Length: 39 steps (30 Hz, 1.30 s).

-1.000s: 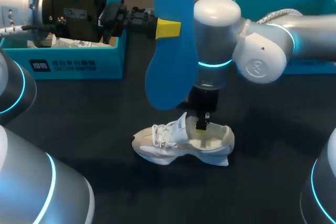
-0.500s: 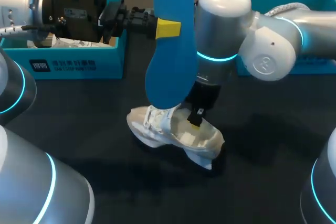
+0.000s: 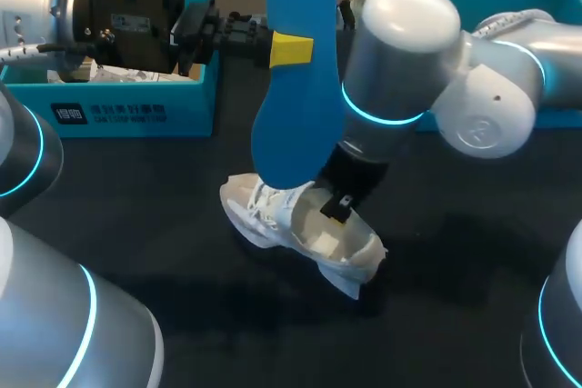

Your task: Take the shoe out of the shoebox, open the shoe tongue, remove and reinsert the insole, then place the shoe into the shoebox

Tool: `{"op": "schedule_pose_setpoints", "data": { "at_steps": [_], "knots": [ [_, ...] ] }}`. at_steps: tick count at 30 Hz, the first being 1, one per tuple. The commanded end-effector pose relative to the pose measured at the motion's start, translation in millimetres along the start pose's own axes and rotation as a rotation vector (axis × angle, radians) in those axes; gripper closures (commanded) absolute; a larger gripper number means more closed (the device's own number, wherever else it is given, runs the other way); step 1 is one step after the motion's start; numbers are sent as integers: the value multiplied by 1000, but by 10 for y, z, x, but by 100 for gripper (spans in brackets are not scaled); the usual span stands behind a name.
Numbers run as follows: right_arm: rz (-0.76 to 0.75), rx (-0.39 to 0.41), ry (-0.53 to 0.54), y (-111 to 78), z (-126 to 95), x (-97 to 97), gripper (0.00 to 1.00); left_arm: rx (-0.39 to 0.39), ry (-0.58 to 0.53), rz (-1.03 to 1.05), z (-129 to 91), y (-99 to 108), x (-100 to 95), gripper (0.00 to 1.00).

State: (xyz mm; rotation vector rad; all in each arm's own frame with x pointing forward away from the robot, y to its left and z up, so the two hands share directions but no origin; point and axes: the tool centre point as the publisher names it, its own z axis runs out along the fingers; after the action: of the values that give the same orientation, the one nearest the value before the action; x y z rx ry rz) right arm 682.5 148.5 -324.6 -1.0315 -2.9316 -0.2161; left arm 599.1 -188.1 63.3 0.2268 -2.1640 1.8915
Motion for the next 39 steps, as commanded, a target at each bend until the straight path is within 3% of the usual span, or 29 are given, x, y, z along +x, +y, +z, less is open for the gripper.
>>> {"op": "schedule_pose_setpoints", "data": {
  "at_steps": [1, 5, 14, 39],
  "knots": [
    [27, -55, 11, -42, -15, -28, 100, 1, 2, 1, 24, -2, -14, 100],
    [146, -108, 8, -110, -26, -33, 100, 1, 2, 1, 24, -2, -14, 100],
    [368, -93, 20, -9, 42, -22, 100, 1, 2, 1, 24, -2, -14, 100],
    [634, -149, 142, -85, 479, -180, 100, 1, 2, 1, 24, -2, -14, 100]
  ]
}}
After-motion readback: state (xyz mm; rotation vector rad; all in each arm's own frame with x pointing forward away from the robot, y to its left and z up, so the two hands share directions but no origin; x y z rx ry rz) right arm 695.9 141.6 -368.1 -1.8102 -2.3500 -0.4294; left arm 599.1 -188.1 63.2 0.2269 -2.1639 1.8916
